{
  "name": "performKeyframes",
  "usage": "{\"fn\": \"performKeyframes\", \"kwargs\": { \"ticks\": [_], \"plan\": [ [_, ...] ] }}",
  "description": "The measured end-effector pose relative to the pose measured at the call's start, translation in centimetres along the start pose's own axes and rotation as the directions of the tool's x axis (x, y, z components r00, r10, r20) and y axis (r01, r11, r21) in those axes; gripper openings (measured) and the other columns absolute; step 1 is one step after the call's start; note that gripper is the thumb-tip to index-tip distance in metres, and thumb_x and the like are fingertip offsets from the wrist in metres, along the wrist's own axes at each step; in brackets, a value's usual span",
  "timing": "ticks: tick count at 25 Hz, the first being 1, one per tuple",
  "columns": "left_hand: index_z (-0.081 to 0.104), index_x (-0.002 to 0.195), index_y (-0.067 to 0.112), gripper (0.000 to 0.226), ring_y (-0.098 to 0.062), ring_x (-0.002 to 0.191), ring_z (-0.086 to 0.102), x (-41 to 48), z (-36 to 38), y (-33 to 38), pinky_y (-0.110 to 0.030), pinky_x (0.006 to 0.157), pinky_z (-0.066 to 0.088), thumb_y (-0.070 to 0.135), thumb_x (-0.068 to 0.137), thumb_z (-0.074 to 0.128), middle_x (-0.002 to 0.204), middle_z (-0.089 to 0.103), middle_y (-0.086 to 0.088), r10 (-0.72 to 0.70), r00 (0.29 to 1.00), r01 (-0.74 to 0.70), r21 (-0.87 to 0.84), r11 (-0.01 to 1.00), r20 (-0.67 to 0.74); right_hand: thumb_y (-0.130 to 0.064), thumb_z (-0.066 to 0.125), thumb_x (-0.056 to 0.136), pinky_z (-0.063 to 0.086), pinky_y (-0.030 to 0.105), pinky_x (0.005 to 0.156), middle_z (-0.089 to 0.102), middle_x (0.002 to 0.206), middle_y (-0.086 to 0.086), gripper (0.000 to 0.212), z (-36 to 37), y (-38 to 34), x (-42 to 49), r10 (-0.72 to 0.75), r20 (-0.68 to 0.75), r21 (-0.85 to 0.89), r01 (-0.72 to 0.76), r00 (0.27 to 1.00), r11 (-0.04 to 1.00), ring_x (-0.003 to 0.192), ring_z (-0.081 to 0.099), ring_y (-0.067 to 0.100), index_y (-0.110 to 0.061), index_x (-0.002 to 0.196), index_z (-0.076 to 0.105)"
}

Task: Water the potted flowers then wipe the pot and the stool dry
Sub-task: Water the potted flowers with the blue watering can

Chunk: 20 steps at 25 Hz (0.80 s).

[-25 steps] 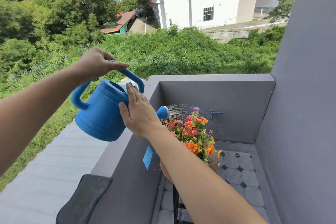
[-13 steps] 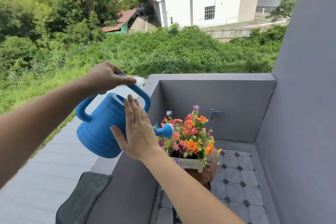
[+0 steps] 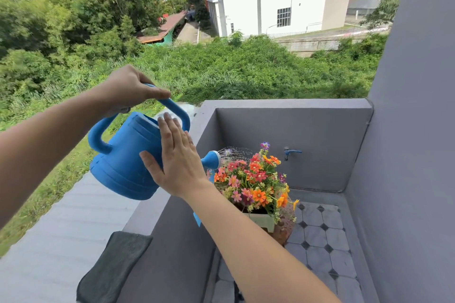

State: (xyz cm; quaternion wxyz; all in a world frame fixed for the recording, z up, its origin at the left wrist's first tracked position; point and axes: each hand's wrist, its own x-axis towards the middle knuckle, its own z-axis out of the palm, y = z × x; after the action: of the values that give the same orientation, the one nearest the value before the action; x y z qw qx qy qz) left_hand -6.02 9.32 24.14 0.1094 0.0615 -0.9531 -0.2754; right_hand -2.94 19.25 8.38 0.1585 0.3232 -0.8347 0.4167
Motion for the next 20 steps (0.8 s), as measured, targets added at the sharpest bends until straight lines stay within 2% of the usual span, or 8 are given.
{"fn": "performKeyframes", "kwargs": {
  "ticks": [5, 11, 16, 20],
  "plan": [
    [0.074, 0.078, 0.009, 0.035, -0.014, 0.034, 0.020, -1.3, 0.2, -0.3, -0.019, 0.041, 0.022, 0.041, 0.066, 0.079, 0.040, 0.025, -0.001, -0.041, 0.990, 0.037, 0.036, 0.999, 0.135, -0.044, 0.041, 0.097, 0.001, 0.040, 0.122, 0.001, 0.163, 0.007, 0.076, 0.7, -1.3, -2.7, 0.003, 0.008, 0.063, -0.004, 1.000, 0.998, 0.150, -0.004, 0.021, -0.010, 0.153, 0.003],
    [0.073, 0.079, 0.004, 0.035, -0.012, 0.028, 0.019, -2.8, 0.3, 2.6, -0.014, 0.033, 0.019, 0.036, 0.067, 0.079, 0.035, 0.026, 0.000, 0.010, 0.974, -0.001, -0.044, 0.999, 0.226, -0.049, 0.031, 0.092, -0.001, 0.037, 0.120, 0.004, 0.163, 0.007, 0.067, -0.5, -2.4, -4.6, 0.025, -0.170, 0.040, -0.019, 0.985, 0.999, 0.149, -0.006, 0.021, -0.028, 0.147, -0.001],
    [0.073, 0.082, 0.005, 0.033, -0.011, 0.027, 0.020, -3.3, 0.3, 4.0, -0.015, 0.032, 0.020, 0.036, 0.070, 0.077, 0.034, 0.028, 0.003, 0.049, 0.983, -0.033, -0.091, 0.995, 0.174, -0.049, 0.033, 0.091, 0.003, 0.041, 0.120, 0.010, 0.162, 0.008, 0.069, -2.0, -1.6, -4.3, 0.004, -0.240, -0.026, -0.010, 0.971, 1.000, 0.149, -0.002, 0.024, -0.022, 0.149, 0.005],
    [0.073, 0.083, 0.007, 0.036, -0.013, 0.030, 0.022, -3.5, -0.3, 3.7, -0.016, 0.033, 0.022, 0.039, 0.068, 0.078, 0.040, 0.031, -0.001, 0.038, 0.991, -0.027, -0.087, 0.996, 0.126, -0.051, 0.031, 0.090, -0.001, 0.040, 0.120, 0.007, 0.163, 0.006, 0.076, -2.3, -1.4, -3.7, 0.012, -0.177, -0.023, -0.017, 0.984, 1.000, 0.149, -0.003, 0.022, -0.013, 0.152, 0.008]
  ]
}}
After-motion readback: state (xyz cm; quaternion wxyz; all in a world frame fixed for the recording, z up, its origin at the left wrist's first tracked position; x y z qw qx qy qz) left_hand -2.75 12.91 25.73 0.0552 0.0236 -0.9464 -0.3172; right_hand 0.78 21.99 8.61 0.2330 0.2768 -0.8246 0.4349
